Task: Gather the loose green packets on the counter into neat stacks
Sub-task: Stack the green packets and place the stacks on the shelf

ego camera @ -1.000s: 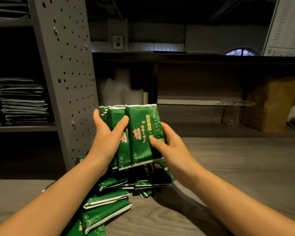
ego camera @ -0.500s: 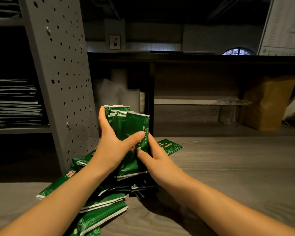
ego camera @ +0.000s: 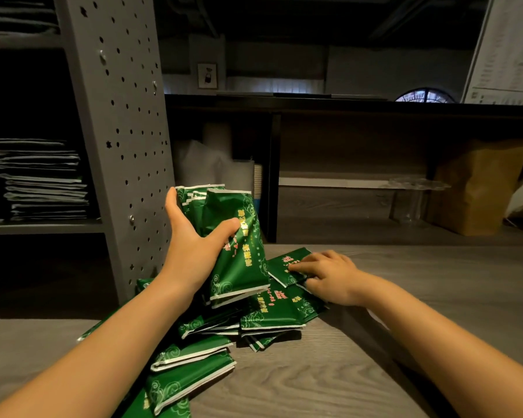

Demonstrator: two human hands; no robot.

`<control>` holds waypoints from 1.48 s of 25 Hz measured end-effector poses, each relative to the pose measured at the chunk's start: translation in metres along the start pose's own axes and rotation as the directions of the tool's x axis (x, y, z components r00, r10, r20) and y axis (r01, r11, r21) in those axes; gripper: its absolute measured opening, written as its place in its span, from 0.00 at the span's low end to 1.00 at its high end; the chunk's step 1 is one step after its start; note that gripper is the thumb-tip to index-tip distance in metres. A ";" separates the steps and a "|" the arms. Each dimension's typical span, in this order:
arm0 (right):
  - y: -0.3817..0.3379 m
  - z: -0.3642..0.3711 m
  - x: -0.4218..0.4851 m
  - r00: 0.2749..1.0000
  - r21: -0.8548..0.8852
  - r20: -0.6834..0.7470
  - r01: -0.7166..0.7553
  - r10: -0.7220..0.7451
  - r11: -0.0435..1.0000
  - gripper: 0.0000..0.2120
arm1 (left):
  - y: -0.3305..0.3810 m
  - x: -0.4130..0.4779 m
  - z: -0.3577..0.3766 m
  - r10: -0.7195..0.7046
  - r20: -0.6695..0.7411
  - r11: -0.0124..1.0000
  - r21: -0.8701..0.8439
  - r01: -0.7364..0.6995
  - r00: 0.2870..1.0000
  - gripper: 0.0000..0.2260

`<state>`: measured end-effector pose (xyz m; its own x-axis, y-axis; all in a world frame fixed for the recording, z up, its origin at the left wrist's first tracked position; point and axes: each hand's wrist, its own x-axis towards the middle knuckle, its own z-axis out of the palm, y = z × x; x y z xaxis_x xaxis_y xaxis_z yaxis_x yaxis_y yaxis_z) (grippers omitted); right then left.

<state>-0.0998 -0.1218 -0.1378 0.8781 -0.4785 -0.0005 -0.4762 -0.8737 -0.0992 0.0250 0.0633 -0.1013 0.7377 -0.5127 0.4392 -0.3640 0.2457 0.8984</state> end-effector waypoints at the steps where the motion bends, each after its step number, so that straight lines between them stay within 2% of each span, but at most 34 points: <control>1: 0.002 -0.006 -0.004 1.000 -0.021 0.013 0.009 -0.009 1.000 0.24 | -0.001 0.000 -0.001 -0.003 0.004 1.000 -0.002 0.003 1.000 0.43; 3: 0.010 -0.013 -0.011 0.999 -0.006 0.032 0.014 -0.014 1.000 0.23 | -0.002 0.001 -0.001 -0.007 0.006 1.000 -0.002 0.007 1.000 0.43; 6: 0.018 -0.010 -0.015 0.998 0.138 -0.018 0.066 -0.064 0.988 0.21 | -0.003 0.000 0.000 -0.007 0.007 1.000 0.002 0.007 1.000 0.43; 8: 0.019 -0.007 -0.014 0.999 0.186 -0.004 0.049 -0.049 0.981 0.23 | -0.004 0.000 0.000 -0.008 0.011 1.000 0.007 0.008 1.000 0.43; 11: 0.023 -0.003 -0.009 0.998 -0.002 -0.062 -0.008 0.008 1.000 0.25 | -0.007 0.001 0.000 -0.007 0.013 1.000 0.008 0.006 1.000 0.43; 13: 0.024 -0.001 -0.006 0.990 -0.108 -0.140 -0.009 -0.007 0.994 0.23 | -0.008 0.002 0.000 -0.005 0.011 1.000 0.006 0.005 1.000 0.43; 17: 0.026 -0.001 -0.005 0.969 -0.041 -0.243 0.034 -0.043 0.999 0.17 | -0.009 0.002 0.002 -0.006 0.008 1.000 0.004 0.006 1.000 0.43; 20: 0.026 -0.001 -0.006 0.984 0.081 -0.178 0.041 -0.026 0.996 0.15 | -0.011 0.004 0.000 -0.009 0.021 1.000 0.011 0.009 1.000 0.44; 23: 0.027 0.002 -0.002 0.997 0.058 -0.077 -0.002 0.006 0.998 0.14 | -0.012 0.004 0.000 -0.017 0.039 1.000 0.021 0.016 0.999 0.45; 25: 0.027 -0.001 -0.002 0.996 0.014 -0.069 -0.059 0.060 0.998 0.17 | -0.011 0.003 0.000 -0.013 0.038 1.000 0.013 0.012 0.999 0.43; 28: 0.032 -0.009 -0.005 0.983 0.046 -0.038 -0.178 0.180 0.983 0.27 | -0.010 0.003 0.000 -0.009 0.035 1.000 0.013 0.009 0.999 0.42; 33: 0.036 -0.020 -0.016 0.967 0.289 0.065 -0.253 0.244 0.923 0.34 | -0.010 0.003 0.000 -0.004 0.035 1.000 0.016 0.004 0.999 0.42; 35: 0.035 -0.023 -0.017 0.961 0.364 0.084 -0.274 0.262 0.890 0.30 | -0.011 0.004 -0.001 -0.008 0.041 1.000 0.021 0.007 0.999 0.42; 37: 0.033 -0.027 -0.017 0.968 0.472 0.047 -0.240 0.247 0.848 0.19 | -0.011 0.004 -0.001 -0.018 0.049 1.000 0.024 0.017 0.999 0.42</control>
<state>-0.1313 -0.1448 -0.1145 0.7342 -0.6751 -0.0721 -0.5924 -0.5850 -0.5540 0.0330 0.0590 -0.1095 0.7153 -0.5572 0.4218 -0.3649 0.2170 0.9054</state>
